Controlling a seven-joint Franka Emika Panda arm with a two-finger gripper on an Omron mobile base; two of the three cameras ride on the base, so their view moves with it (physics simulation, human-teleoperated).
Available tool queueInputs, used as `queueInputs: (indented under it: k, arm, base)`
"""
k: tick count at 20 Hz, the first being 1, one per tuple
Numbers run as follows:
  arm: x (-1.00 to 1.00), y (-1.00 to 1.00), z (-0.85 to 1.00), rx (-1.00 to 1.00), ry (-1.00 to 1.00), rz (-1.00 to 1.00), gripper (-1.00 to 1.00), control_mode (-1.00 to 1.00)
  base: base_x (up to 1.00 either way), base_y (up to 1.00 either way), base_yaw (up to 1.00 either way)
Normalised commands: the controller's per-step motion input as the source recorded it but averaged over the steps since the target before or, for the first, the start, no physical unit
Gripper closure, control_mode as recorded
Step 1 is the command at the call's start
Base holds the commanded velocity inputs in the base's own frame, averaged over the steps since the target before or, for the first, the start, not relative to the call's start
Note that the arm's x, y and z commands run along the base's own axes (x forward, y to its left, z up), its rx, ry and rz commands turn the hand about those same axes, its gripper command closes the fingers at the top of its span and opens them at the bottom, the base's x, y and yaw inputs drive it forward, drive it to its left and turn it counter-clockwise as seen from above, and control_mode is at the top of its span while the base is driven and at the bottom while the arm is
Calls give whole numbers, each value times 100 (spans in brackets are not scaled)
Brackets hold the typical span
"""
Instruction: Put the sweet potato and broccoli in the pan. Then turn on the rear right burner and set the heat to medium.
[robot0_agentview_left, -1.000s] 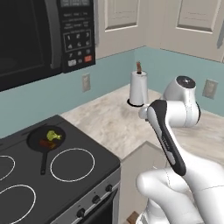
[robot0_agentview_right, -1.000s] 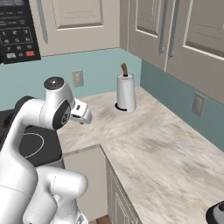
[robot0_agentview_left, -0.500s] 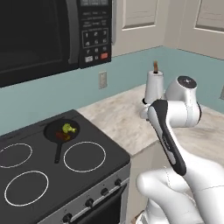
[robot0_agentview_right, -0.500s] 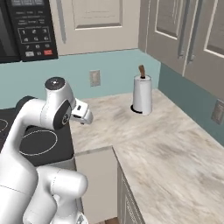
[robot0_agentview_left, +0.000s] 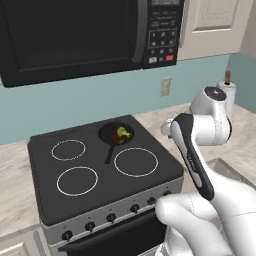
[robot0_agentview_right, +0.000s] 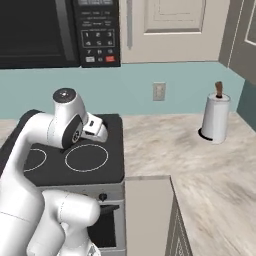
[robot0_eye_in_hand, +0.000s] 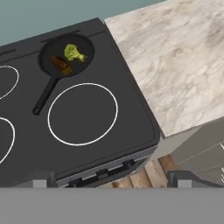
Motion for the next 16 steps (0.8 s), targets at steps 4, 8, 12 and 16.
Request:
queueInputs:
  k: [4,8,12,16]
  arm:
    - [0,0,0,0,0,0,-100,100]
    - [0,0,0,0,0,0,-100,100]
    - [0,0,0,0,0,0,-100,100]
    - [0,0,0,0,0,0,-100,100]
  base:
    - [-35,15,0]
    - [-36,36,-1]
    - [-15,81,-1]
    - [-1,75,0]
